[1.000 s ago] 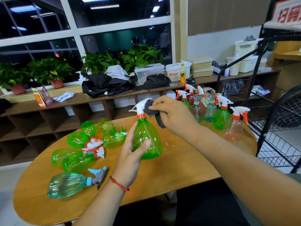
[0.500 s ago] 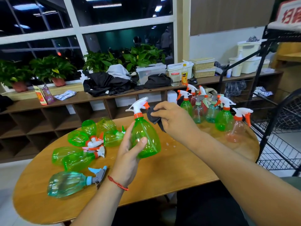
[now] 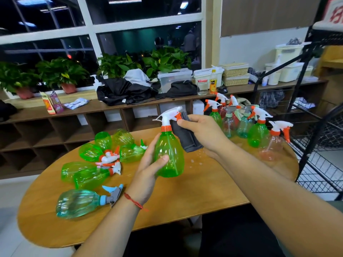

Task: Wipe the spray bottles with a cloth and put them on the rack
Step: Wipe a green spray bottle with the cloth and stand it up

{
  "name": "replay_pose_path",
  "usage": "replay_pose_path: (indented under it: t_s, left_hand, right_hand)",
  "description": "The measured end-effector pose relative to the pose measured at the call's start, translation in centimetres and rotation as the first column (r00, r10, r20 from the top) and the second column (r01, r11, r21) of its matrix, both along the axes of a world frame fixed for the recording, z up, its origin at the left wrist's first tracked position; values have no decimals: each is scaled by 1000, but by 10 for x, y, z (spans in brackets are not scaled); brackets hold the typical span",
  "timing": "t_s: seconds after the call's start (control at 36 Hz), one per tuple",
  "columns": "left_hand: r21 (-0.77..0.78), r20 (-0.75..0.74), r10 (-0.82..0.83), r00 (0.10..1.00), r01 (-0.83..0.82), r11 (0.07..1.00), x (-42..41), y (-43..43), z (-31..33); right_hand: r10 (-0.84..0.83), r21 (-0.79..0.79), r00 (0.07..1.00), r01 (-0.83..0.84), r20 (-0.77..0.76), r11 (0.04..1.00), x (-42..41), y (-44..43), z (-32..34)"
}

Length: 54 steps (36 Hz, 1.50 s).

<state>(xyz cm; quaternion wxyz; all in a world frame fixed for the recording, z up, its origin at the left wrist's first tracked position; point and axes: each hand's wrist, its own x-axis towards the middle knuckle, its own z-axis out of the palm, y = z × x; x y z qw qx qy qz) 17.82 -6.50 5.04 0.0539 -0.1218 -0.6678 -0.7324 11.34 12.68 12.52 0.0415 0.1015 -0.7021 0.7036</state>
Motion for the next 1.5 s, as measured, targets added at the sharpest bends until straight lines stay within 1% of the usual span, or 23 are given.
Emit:
replay_pose_path:
  t_s: [0.06,0.08,0.14,0.19,0.28,0.31,0.36,0.42,0.44,0.5,0.58,0.61,0.67,0.72,0.81,0.86,0.94,1.08,1.19,1.28,1.33,1.42,1.5]
  left_hand:
    - [-153,-25,135,991,-137,979,-5,2,2]
    - [-245,-42,218,975,-222,944,-5,4,4]
    - [-417,-132,336,933,-360,835,-4,12,6]
    - [-563,-281,379,882,-471,679,-2,22,7]
    - [-672,-409,421,810,-579,462,-4,35,8]
    - [-684,-436,429,791,-601,414,-5,39,9]
    - [-681,-472,425,772,-626,379,-8,43,10]
    - [-674,-458,420,783,-614,411,-14,40,9]
    - [-668,-436,413,800,-595,448,-17,36,9]
    - [-618,-359,384,851,-525,585,-22,27,8]
    - [-403,-151,296,943,-333,853,-22,13,5]
    - [-308,-85,266,960,-279,910,-21,9,3]
    - [-118,12,207,978,-204,972,-21,5,-2]
    - [13,53,140,989,-141,990,-21,5,-5]
    - [108,96,88,991,-98,989,-21,10,-4]
    - [48,124,105,987,-111,993,-21,11,0]
    - [-122,86,132,987,-121,985,-19,9,4]
    - [-269,45,102,994,-87,959,-12,12,9]
    - [-260,22,164,986,-152,953,-11,15,6]
    - [-206,63,160,985,-144,968,-11,8,1]
    - [-208,69,127,990,-110,972,-11,5,-1]
    - [-252,33,72,997,-61,966,-9,8,-3]
    - [-284,20,21,1000,-14,959,-6,13,-3]
  right_hand:
    - [-44,-46,999,45,16,998,-2,-1,0]
    - [-74,-47,997,74,12,996,-3,-2,-1]
    - [-121,-56,993,121,5,991,-4,-5,-3]
    - [-139,-84,990,140,16,987,-4,-8,-5]
    - [-164,-95,986,163,-7,982,-4,-15,-8]
    - [-176,-88,984,173,-24,981,-3,-16,-8]
    - [-183,-67,982,179,-46,982,-3,-17,-8]
    - [-154,-41,987,152,-45,988,-3,-13,-7]
    - [-124,-36,991,123,-44,992,-3,-11,-7]
    - [-58,-58,998,56,-30,997,-1,-6,-7]
    - [-26,-85,1000,24,-18,996,3,3,-12]
    - [-37,-89,999,36,-4,995,3,6,-16]
    - [-52,-65,999,53,17,997,5,8,-21]
    - [-35,16,999,35,-9,999,7,6,-27]
    - [15,143,996,-2,-93,990,13,-1,-33]
    - [20,215,991,10,-135,977,14,-4,-35]
    - [4,268,986,41,-165,963,16,-5,-38]
    - [10,251,980,41,-200,967,20,-5,-43]
    - [50,227,986,-13,-158,974,21,-7,-43]
    - [9,236,975,45,-224,971,20,-3,-34]
    - [-98,207,946,167,-310,964,17,2,-23]
    - [-217,194,833,357,-509,914,12,5,-3]
    - [-121,293,718,424,-685,857,10,-5,7]
